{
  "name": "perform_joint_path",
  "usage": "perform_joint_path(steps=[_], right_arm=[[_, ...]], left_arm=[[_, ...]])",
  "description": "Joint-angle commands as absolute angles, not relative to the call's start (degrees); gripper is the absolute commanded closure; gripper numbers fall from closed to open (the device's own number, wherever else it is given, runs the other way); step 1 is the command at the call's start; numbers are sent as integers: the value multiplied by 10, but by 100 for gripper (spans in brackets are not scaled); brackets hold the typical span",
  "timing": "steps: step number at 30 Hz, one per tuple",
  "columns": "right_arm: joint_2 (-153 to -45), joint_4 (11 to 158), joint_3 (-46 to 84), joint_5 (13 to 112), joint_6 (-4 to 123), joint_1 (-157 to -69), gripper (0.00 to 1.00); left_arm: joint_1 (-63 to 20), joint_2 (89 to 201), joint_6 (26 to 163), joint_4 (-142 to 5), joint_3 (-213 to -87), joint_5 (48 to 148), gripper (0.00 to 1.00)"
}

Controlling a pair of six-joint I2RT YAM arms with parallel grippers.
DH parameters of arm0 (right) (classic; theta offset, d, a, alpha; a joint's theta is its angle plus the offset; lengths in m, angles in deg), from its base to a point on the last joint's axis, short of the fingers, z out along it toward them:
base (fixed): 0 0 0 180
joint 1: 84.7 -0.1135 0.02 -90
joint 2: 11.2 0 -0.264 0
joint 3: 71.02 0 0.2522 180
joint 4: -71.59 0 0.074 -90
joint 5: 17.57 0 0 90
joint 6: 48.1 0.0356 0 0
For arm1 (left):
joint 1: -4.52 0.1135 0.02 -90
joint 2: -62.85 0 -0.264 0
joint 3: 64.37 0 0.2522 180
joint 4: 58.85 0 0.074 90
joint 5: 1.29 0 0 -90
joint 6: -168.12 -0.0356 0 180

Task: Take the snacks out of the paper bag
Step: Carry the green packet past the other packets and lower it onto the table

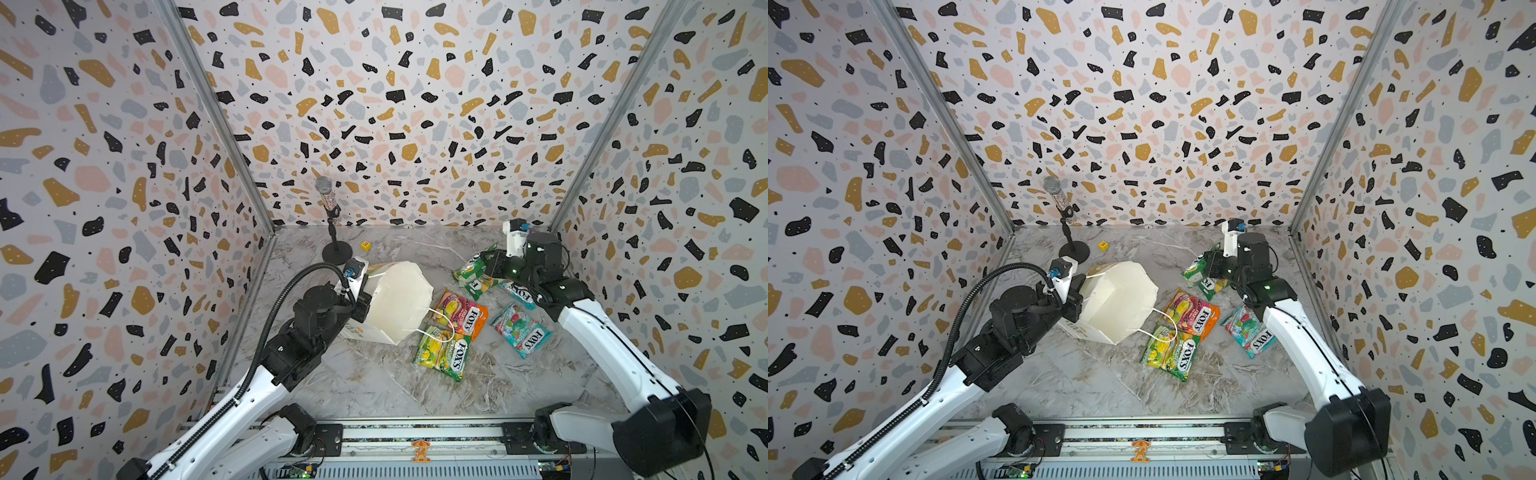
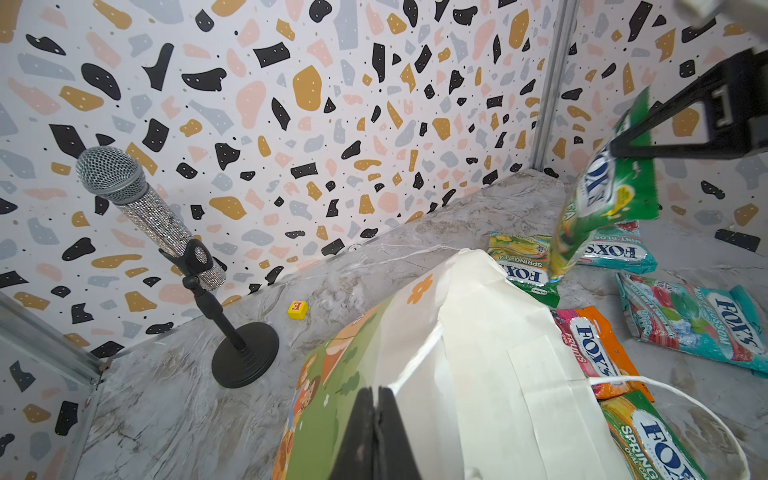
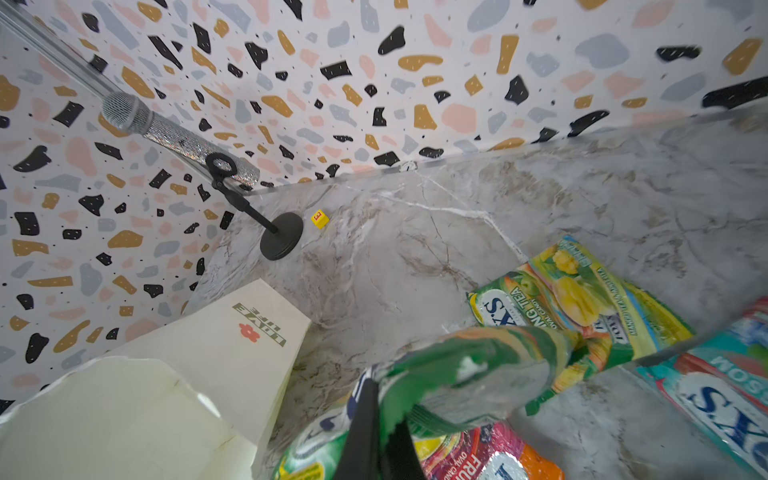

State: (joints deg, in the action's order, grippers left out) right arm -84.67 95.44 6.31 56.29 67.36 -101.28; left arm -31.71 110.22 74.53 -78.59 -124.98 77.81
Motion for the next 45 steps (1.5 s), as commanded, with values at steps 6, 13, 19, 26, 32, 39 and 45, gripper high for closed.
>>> perform_joint_path(steps=[6, 13, 19, 26, 32, 39, 45], right_arm=[[-998, 852, 160, 454, 673, -1011, 100], [-1146, 842, 280, 357, 688, -1011, 100], [-1267, 845, 388, 298, 704, -1014, 100], [-1375, 905, 490, 253, 692, -1016, 100], [-1378, 939, 467, 283, 656, -1006, 100], [-1381, 978, 460, 320, 617, -984, 100], [-1403, 1027, 482, 350, 582, -977, 100]], left_arm=[[-317, 1094, 746, -767, -1249, 786, 100], [-317, 1093, 746, -764, -1248, 789, 100], [-317, 1094, 746, -762, -1247, 791, 100], [-317, 1097, 746, -765, -1248, 791, 100], [-317, 1096, 745, -765, -1248, 791, 100], [-317, 1096, 745, -765, -1248, 790, 100], [-317, 1096, 745, -765, -1248, 790, 100]])
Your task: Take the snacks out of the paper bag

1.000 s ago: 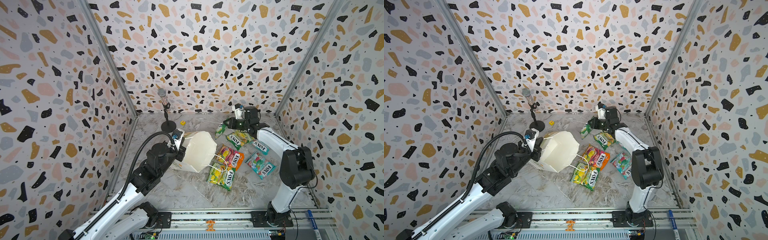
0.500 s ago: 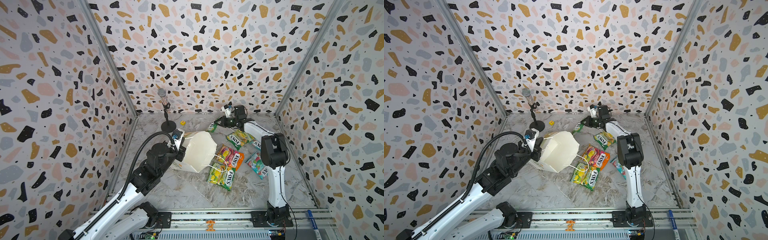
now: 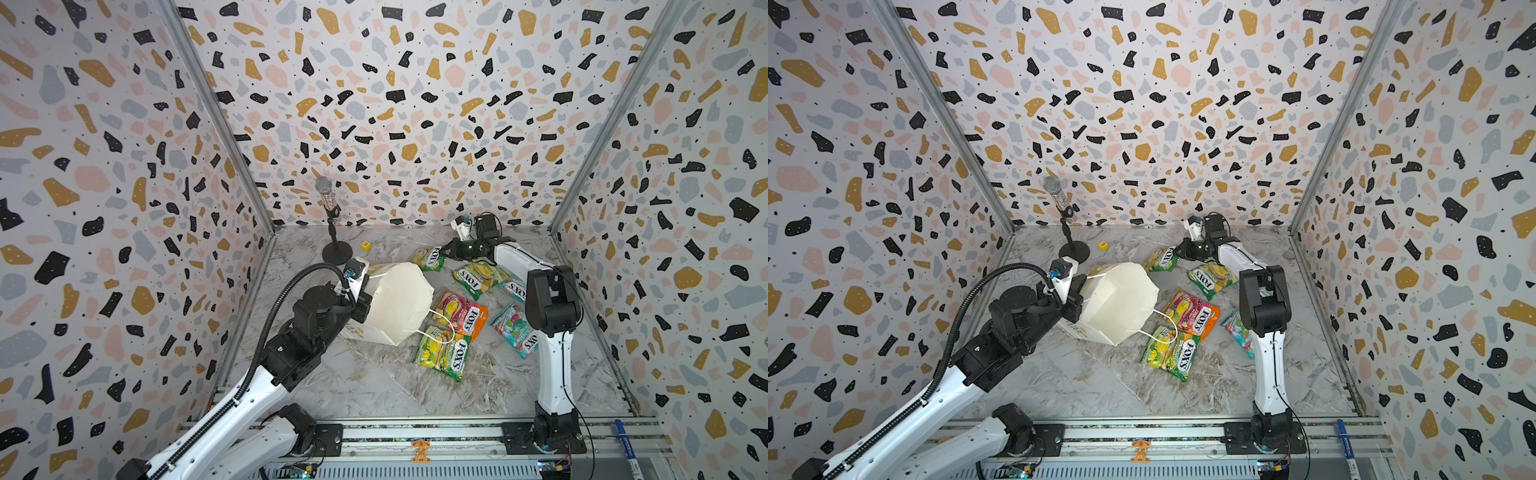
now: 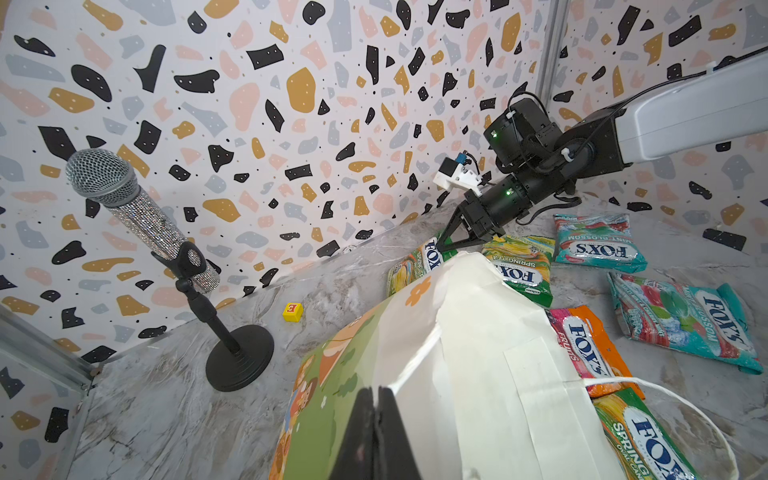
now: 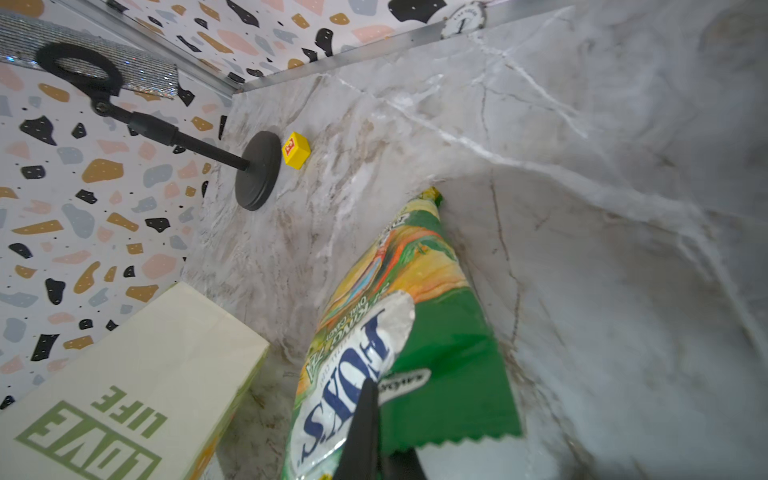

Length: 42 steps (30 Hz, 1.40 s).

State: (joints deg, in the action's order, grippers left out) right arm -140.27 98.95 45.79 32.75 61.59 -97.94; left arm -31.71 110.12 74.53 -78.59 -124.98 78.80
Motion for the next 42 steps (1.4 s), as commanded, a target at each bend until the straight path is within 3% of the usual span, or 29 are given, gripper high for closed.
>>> perform_joint_path(steps=[1, 4, 8, 10, 13, 18, 26, 32, 42], right_arm=[[-1406, 1032, 483, 354, 580, -977, 100], [-1412, 1039, 484, 371, 573, -976, 100], [-1415, 1043, 483, 384, 570, -976, 91], [-1416, 1045, 485, 392, 570, -976, 82], [-1412, 1046, 485, 407, 570, -976, 61], [-1393, 1051, 480, 436, 573, -976, 44], [-1302, 1025, 419, 465, 572, -976, 33], [-1213, 1002, 342, 439, 571, -975, 32], [-961, 894, 66, 328, 623, -976, 32]], left_arm=[[-317, 1096, 745, -766, -1248, 790, 100], [-317, 1096, 745, -765, -1248, 790, 100], [-317, 1096, 746, -766, -1248, 791, 100], [-317, 1097, 745, -765, -1248, 791, 100], [-317, 1096, 745, -765, -1248, 791, 100], [-317, 1096, 745, -766, -1248, 790, 100], [-317, 1096, 745, -766, -1248, 791, 100], [-317, 1095, 745, -766, -1248, 793, 100], [-317, 1094, 745, -765, -1249, 790, 100]])
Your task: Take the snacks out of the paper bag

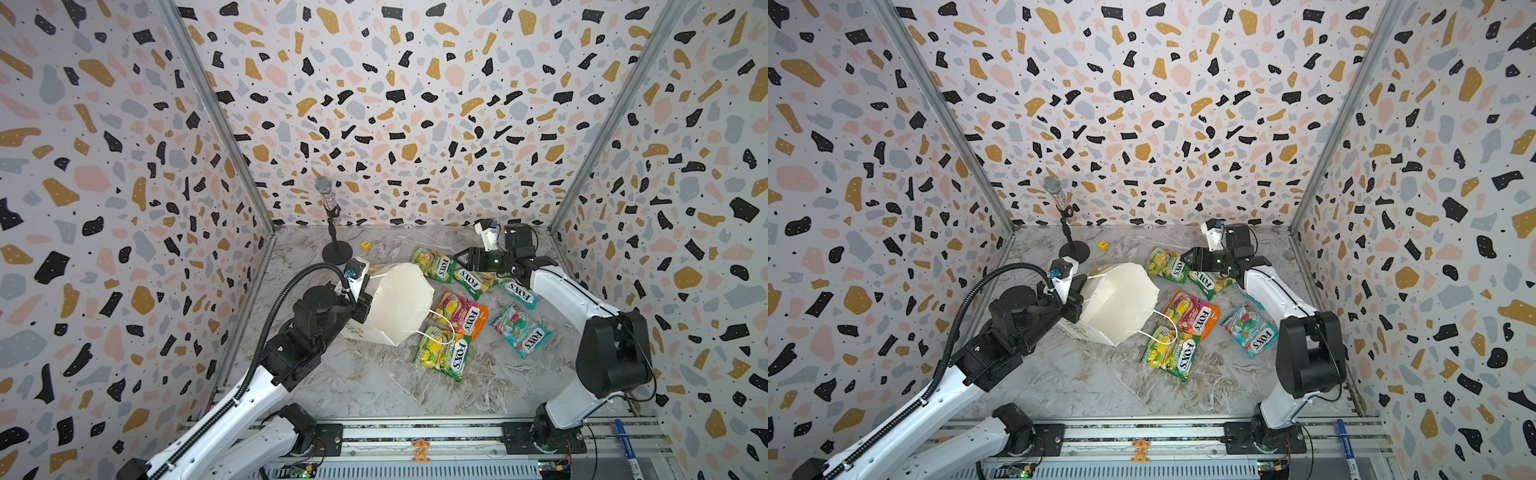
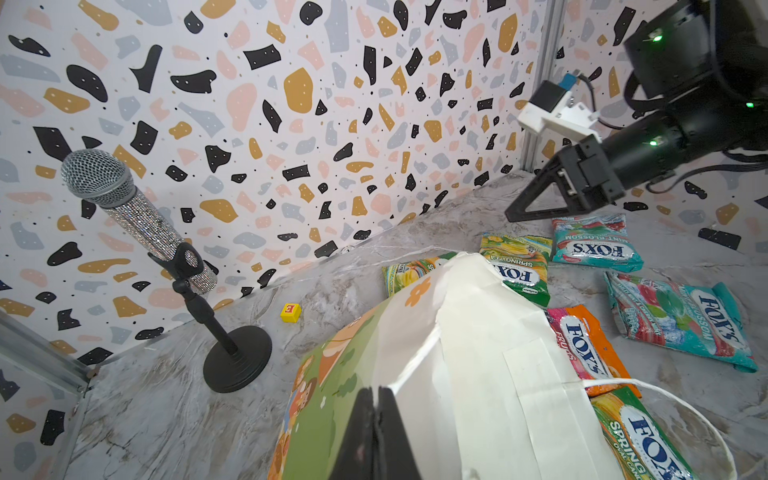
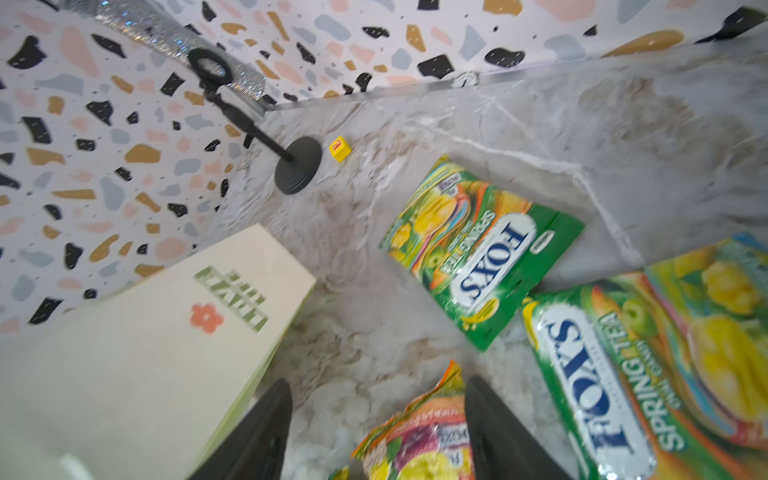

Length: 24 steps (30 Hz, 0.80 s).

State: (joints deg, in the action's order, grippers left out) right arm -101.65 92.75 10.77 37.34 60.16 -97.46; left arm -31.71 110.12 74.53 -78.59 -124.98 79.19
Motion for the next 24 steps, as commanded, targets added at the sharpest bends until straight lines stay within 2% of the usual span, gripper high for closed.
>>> perform_joint_path(steps=[1, 10, 15, 20, 22, 24], right_arm=[[-936, 886, 37, 317, 630, -978, 32], [-764, 886, -147, 318, 676, -1039, 33], [-734, 880, -195, 332, 693, -1086, 33], [-748, 860, -218, 348, 705, -1125, 35], [-757, 857, -218, 354, 706, -1136, 38], [-763, 853, -216, 353, 711, -1143, 48]], left_arm=[[-317, 1094, 745, -766, -1249, 790, 100], [-317, 1095, 745, -767, -1250, 794, 100], [-317, 1095, 745, -767, -1250, 792, 100], [-317, 1095, 746, -766, -1249, 793, 100], [-317, 1095, 746, -766, -1249, 794, 100], [-317, 1095, 746, -765, -1249, 794, 100]])
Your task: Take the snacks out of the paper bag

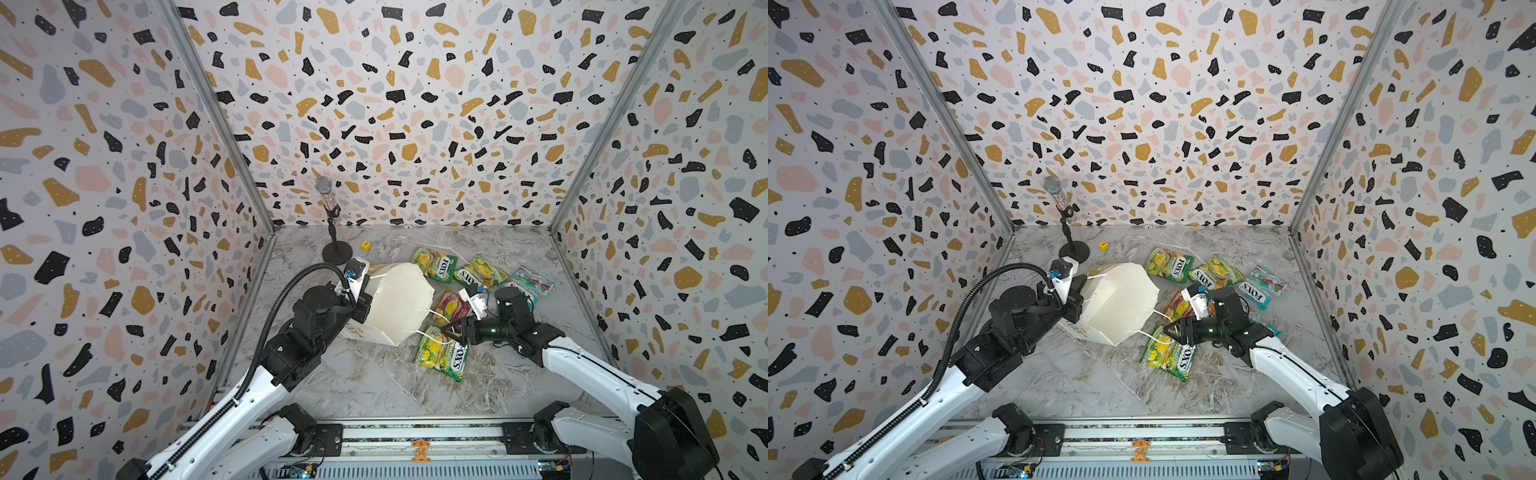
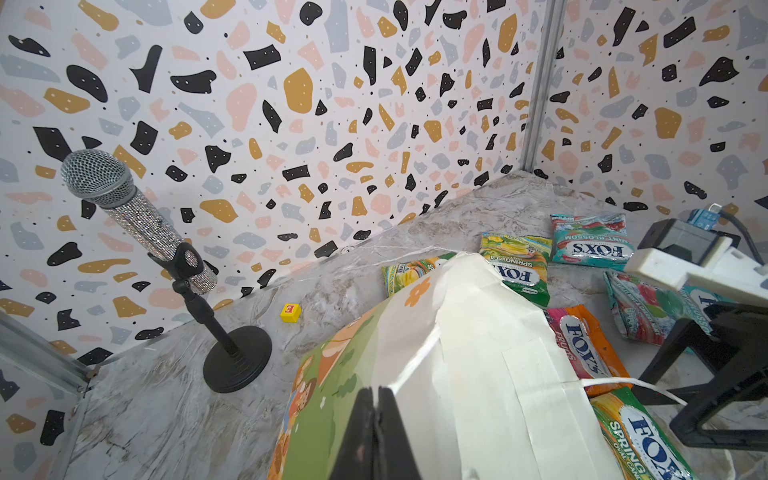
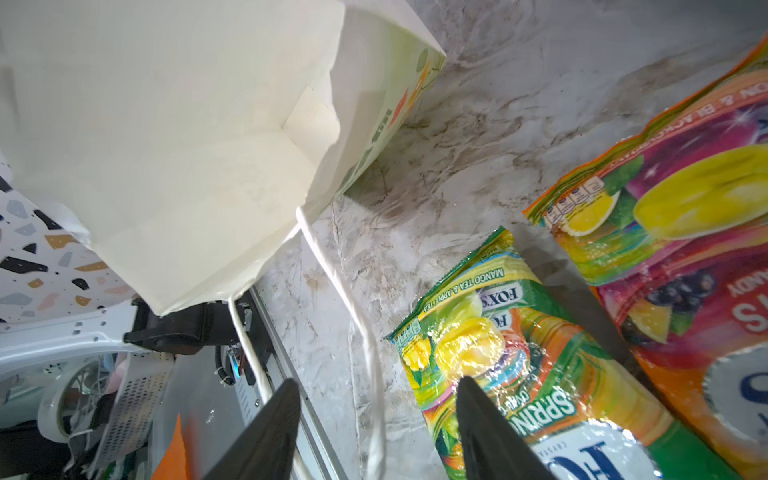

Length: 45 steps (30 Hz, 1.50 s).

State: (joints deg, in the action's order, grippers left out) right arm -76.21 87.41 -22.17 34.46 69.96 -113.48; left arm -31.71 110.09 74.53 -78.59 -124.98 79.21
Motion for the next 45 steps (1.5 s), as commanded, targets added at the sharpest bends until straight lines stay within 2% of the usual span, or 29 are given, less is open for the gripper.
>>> perform_joint_path(steps=[1, 4, 6, 7, 20, 45], right_arm=[[-764, 853, -213, 353, 712, -1147, 56], [-754, 855, -202, 362, 717, -1156, 86], [-744, 866, -189, 375, 717, -1162, 99], [-739, 876, -180, 383, 715, -1165, 100], [-705, 971, -50, 441, 694, -1167, 100], [-765, 977, 53, 490, 681, -1168, 100]], left_arm=[[-317, 1095, 746, -766, -1249, 794, 100], [-317, 1096, 749, -764, -1249, 796, 100], [-317, 1094, 754, -760, -1250, 805, 100], [-317, 1093, 758, -757, -1250, 812, 100], [-317, 1086, 780, -732, -1262, 843, 100], [-317, 1109, 813, -708, -1267, 848, 100]])
